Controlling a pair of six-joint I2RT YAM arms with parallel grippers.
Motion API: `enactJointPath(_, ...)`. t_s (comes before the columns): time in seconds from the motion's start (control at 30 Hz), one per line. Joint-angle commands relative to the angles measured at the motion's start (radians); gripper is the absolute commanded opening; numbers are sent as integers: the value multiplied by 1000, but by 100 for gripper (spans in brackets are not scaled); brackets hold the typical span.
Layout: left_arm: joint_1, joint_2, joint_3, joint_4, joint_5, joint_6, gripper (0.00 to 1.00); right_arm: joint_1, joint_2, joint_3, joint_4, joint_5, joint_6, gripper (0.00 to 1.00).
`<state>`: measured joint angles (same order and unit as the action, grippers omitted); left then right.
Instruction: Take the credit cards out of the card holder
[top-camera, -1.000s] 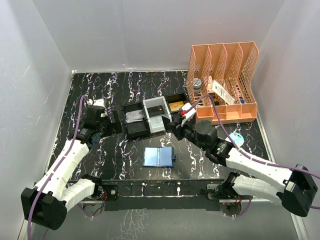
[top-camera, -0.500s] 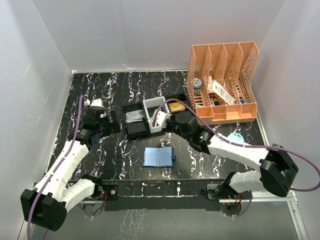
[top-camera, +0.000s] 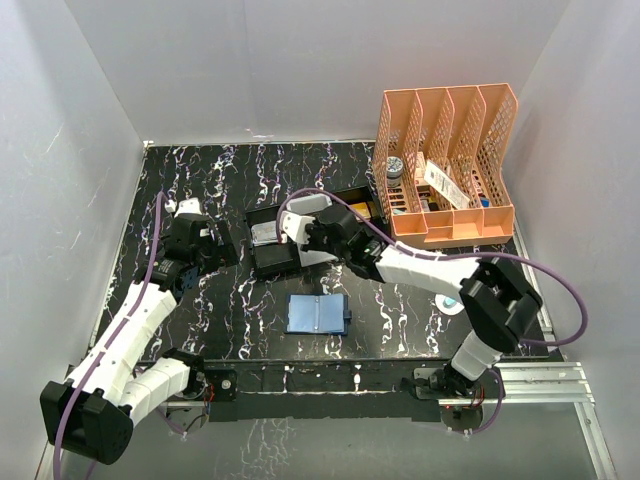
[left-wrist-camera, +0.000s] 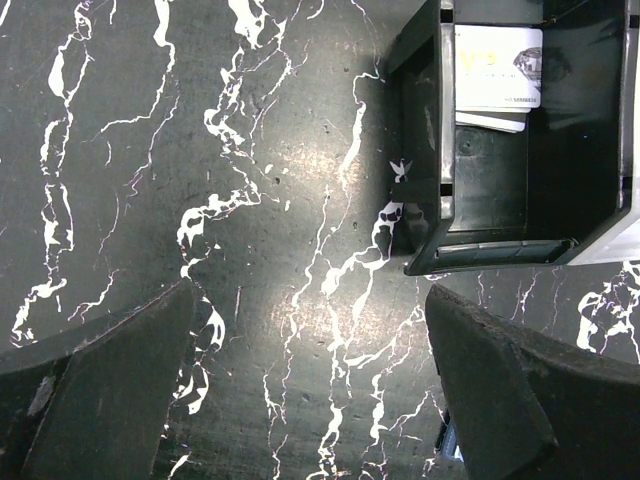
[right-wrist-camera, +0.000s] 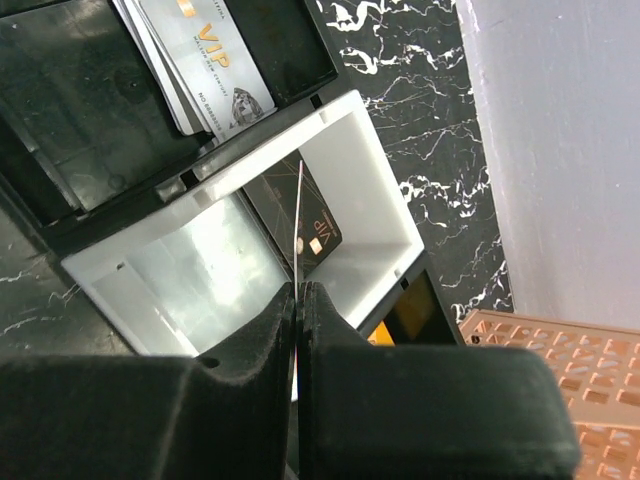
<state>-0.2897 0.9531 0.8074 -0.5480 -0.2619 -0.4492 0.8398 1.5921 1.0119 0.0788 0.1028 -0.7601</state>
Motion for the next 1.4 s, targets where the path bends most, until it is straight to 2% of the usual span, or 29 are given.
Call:
enactJointPath(0.0, 6, -27, -1, -16, -37, -8, 99, -22, 61, 102, 57, -22, 5, 0)
enactJointPath(0.53, 6, -17, -4, -7, -22, 0, 99, -111, 332, 270, 73, -80, -92, 0)
enactJointPath(1.0, 6, -22, -7, -7, -27, 0, 99, -110, 438, 291, 136, -103, -193, 0)
enactJointPath(1.2, 6, -6, -4, -6, -24, 3, 99, -112, 455, 292, 118, -131, -202, 9)
enactJointPath(1.37, 6, -1, -6, -3, -18, 6, 99, -113, 469, 332, 38, -149, -181, 15)
